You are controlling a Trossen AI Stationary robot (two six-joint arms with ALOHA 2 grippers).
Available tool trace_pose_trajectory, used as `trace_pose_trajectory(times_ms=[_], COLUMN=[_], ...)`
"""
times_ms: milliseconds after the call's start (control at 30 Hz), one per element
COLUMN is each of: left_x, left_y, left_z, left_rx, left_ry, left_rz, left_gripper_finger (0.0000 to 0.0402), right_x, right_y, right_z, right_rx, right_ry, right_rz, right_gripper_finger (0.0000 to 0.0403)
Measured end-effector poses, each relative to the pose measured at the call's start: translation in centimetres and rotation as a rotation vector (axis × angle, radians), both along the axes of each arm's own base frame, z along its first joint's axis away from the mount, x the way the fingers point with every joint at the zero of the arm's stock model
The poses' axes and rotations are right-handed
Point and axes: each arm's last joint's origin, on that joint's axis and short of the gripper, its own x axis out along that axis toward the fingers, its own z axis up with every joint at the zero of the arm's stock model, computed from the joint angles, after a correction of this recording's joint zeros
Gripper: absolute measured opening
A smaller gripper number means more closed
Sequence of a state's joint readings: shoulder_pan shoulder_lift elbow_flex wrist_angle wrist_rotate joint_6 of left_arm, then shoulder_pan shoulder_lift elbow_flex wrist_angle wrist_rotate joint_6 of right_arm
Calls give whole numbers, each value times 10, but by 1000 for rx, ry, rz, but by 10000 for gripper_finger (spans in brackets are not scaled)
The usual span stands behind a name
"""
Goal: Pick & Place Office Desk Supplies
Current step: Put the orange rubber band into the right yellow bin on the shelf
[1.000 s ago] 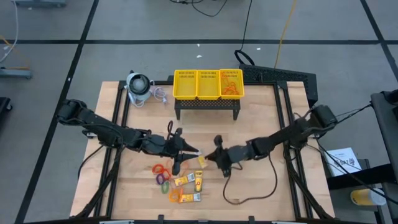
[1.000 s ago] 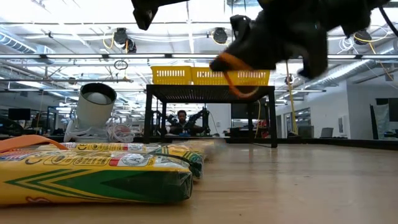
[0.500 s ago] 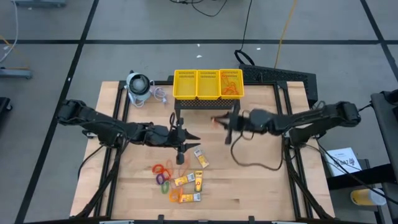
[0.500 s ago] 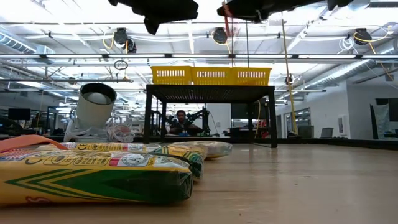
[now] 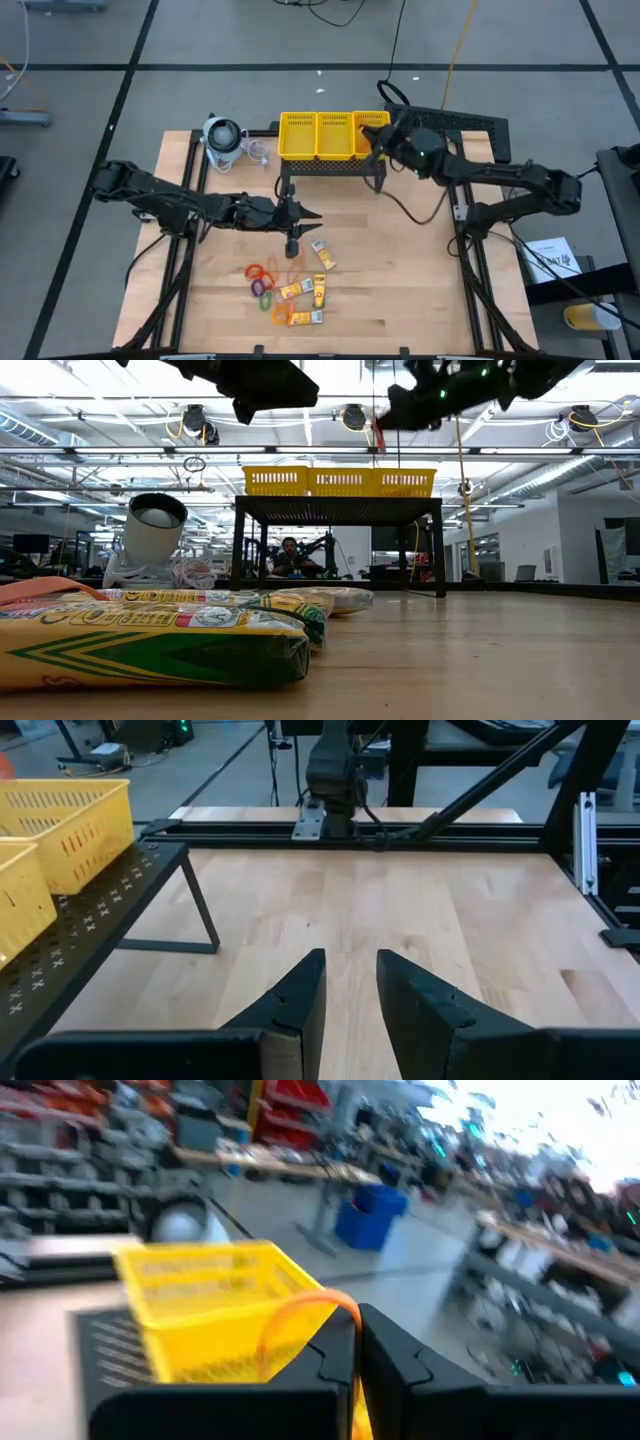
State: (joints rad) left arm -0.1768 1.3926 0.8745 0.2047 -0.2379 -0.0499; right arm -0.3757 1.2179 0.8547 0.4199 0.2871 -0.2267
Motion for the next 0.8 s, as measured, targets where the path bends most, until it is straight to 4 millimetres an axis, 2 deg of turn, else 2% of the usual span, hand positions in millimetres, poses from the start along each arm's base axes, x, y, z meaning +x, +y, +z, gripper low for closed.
trace_pose_trajectory(times_ms=[200, 300, 567, 800], left_x=[0, 0, 0, 0], left_y=[0, 0, 0, 0], left_z=[0, 0, 0, 0], left_rx=[-5, -6, -2, -3], left_ry=[0, 0, -1, -1], left_rz=[1, 2, 0, 1], left_gripper_finger=[99, 99, 99, 99], right_x=[-6, -7, -10, -19], right_y=[-20, -20, -18, -14], right_z=[-12, -17, -20, -8], right_rx=[69, 100, 196, 173], right_ry=[62, 107, 89, 55], right_rz=[-76, -78, -90, -94], right_gripper_finger=[22, 58, 182, 226])
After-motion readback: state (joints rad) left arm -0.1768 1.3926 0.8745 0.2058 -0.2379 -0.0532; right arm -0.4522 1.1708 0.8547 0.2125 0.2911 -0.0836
